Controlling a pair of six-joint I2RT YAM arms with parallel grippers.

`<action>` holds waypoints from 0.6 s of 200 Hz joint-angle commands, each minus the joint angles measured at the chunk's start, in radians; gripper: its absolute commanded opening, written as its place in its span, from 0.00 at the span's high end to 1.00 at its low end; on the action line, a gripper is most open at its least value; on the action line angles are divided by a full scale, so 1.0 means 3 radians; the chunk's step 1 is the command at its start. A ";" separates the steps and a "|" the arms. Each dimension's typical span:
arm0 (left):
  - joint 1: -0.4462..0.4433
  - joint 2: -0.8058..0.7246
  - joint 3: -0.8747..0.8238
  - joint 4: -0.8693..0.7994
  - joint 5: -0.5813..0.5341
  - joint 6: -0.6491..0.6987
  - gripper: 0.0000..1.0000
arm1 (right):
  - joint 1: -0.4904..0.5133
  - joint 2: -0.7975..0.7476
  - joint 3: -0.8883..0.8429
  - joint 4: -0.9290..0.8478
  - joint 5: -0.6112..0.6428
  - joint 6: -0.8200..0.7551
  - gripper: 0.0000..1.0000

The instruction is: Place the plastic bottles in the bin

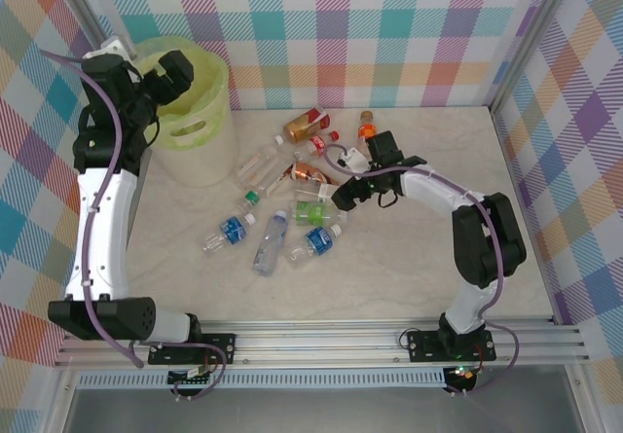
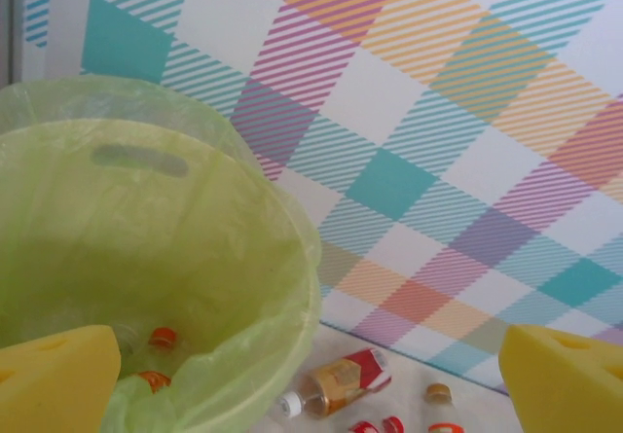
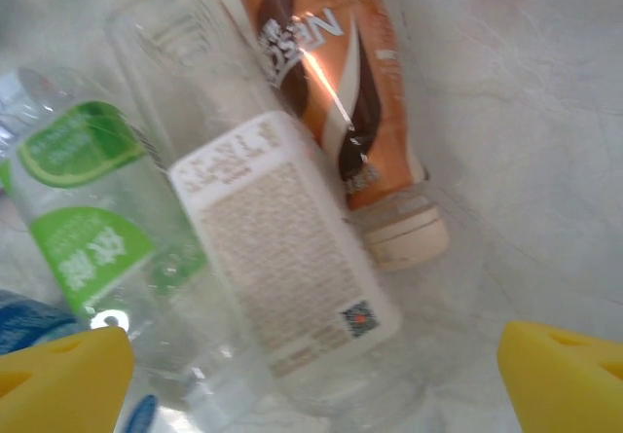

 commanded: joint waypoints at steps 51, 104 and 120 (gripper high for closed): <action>-0.0021 -0.0936 -0.1014 -0.0085 0.0501 -0.0304 0.00 | -0.0042 0.0740 0.0893 -0.0997 -0.0065 -0.0881 0.08; -0.0020 -0.1233 -0.1425 -0.0212 0.0476 -0.0196 0.00 | -0.0026 0.0904 0.0950 -0.0930 0.0027 -0.0942 0.25; -0.0020 -0.1234 -0.1456 -0.0244 0.0585 -0.0153 0.00 | -0.0018 0.0830 0.0831 -0.0794 0.0004 -0.0970 0.28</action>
